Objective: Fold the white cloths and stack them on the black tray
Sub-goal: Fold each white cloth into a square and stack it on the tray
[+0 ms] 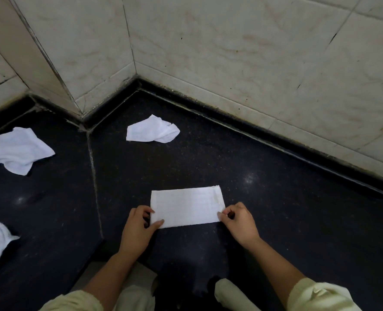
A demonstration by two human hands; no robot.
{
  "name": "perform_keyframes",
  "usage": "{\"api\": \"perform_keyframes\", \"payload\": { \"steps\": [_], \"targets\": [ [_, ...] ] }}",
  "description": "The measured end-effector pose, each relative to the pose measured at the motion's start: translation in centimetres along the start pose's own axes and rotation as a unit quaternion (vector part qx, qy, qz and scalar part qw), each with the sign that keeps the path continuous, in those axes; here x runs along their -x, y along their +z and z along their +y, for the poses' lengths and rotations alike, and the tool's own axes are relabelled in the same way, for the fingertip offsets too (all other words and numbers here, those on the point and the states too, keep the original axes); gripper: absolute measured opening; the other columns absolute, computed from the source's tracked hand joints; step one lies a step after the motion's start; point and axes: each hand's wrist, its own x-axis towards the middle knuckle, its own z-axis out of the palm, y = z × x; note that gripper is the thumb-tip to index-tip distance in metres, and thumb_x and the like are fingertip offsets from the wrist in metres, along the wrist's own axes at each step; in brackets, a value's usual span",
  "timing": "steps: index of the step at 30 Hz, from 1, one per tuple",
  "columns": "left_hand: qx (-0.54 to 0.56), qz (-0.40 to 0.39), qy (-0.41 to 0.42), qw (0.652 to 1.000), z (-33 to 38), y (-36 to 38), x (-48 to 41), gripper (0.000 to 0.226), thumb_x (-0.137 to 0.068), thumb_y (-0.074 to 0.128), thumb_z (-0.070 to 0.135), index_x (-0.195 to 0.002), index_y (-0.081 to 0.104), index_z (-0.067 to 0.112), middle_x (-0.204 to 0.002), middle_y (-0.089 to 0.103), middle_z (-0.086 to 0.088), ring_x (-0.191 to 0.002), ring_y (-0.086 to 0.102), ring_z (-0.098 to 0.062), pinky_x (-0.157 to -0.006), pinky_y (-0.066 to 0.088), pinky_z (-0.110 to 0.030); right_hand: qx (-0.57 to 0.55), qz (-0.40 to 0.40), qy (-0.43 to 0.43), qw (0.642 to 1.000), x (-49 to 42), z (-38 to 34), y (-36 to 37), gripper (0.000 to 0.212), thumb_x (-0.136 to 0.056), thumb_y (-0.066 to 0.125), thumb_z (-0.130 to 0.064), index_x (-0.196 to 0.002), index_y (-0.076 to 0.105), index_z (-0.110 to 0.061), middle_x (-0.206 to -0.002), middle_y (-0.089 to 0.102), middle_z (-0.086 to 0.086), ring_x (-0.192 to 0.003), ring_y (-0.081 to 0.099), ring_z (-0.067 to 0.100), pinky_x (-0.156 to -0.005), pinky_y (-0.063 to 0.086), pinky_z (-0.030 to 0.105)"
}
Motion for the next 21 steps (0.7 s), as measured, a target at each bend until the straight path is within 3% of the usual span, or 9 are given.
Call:
{"api": "perform_keyframes", "payload": {
  "steps": [4, 9, 12, 15, 19, 21],
  "targets": [
    [0.013, 0.000, -0.003, 1.000, 0.0, 0.0, -0.1, 0.032, -0.075, 0.080, 0.024, -0.097, 0.057, 0.022, -0.093, 0.049, 0.003, -0.075, 0.050, -0.008, -0.060, 0.035, -0.013, -0.019, 0.017, 0.057, 0.998, -0.2, -0.6, 0.2, 0.021, -0.084, 0.072, -0.032, -0.084, 0.062, -0.013, -0.098, 0.054, -0.002, -0.081, 0.056, 0.010, -0.068, 0.046, 0.023],
    [0.021, 0.005, -0.006, 1.000, -0.1, 0.0, -0.2, 0.032, -0.073, 0.082, 0.021, -0.095, 0.059, 0.020, -0.090, 0.049, 0.002, -0.073, 0.048, -0.008, -0.060, 0.035, -0.013, -0.044, 0.007, 0.129, 0.991, -1.0, -1.6, -0.4, 0.041, -0.075, 0.080, -0.027, -0.104, 0.055, -0.013, -0.101, 0.059, 0.001, -0.088, 0.059, 0.016, -0.065, 0.043, 0.024],
    [0.024, 0.004, -0.006, 1.000, -0.1, 0.0, -0.2, 0.032, -0.073, 0.082, 0.021, -0.094, 0.059, 0.021, -0.091, 0.050, 0.001, -0.074, 0.049, -0.009, -0.061, 0.035, -0.014, -0.037, -0.005, 0.161, 0.986, -1.6, -2.9, -0.6, 0.022, -0.076, 0.073, -0.014, -0.082, 0.052, -0.013, -0.081, 0.057, 0.002, -0.069, 0.054, 0.015, -0.055, 0.041, 0.025],
    [0.027, 0.007, -0.006, 1.000, -0.1, 0.0, -0.2, 0.032, -0.072, 0.083, 0.021, -0.092, 0.059, 0.021, -0.090, 0.051, 0.001, -0.073, 0.049, -0.009, -0.061, 0.036, -0.014, -0.065, -0.028, 0.196, 0.978, -1.9, -3.8, -0.4, 0.027, -0.075, 0.064, -0.009, -0.058, 0.044, -0.013, -0.061, 0.049, 0.001, -0.053, 0.047, 0.014, -0.047, 0.036, 0.025],
    [0.028, 0.007, -0.008, 1.000, -0.1, -0.1, -0.3, 0.032, -0.072, 0.083, 0.022, -0.093, 0.059, 0.022, -0.090, 0.051, 0.001, -0.073, 0.049, -0.008, -0.061, 0.037, -0.013, -0.153, -0.052, 0.226, 0.961, -2.0, -4.7, -0.7, 0.015, -0.077, 0.066, -0.016, -0.074, 0.055, -0.007, -0.077, 0.058, 0.005, -0.065, 0.055, 0.017, -0.052, 0.040, 0.025],
    [0.032, 0.007, -0.007, 0.999, -0.2, -0.2, -0.3, 0.032, -0.071, 0.083, 0.021, -0.093, 0.060, 0.021, -0.090, 0.052, 0.001, -0.072, 0.049, -0.009, -0.061, 0.037, -0.013, -0.187, -0.053, 0.225, 0.955, -2.1, -5.0, -0.9, 0.018, -0.077, 0.066, -0.016, -0.070, 0.052, -0.008, -0.078, 0.056, 0.005, -0.068, 0.053, 0.019, -0.056, 0.040, 0.027]
  ]
}}
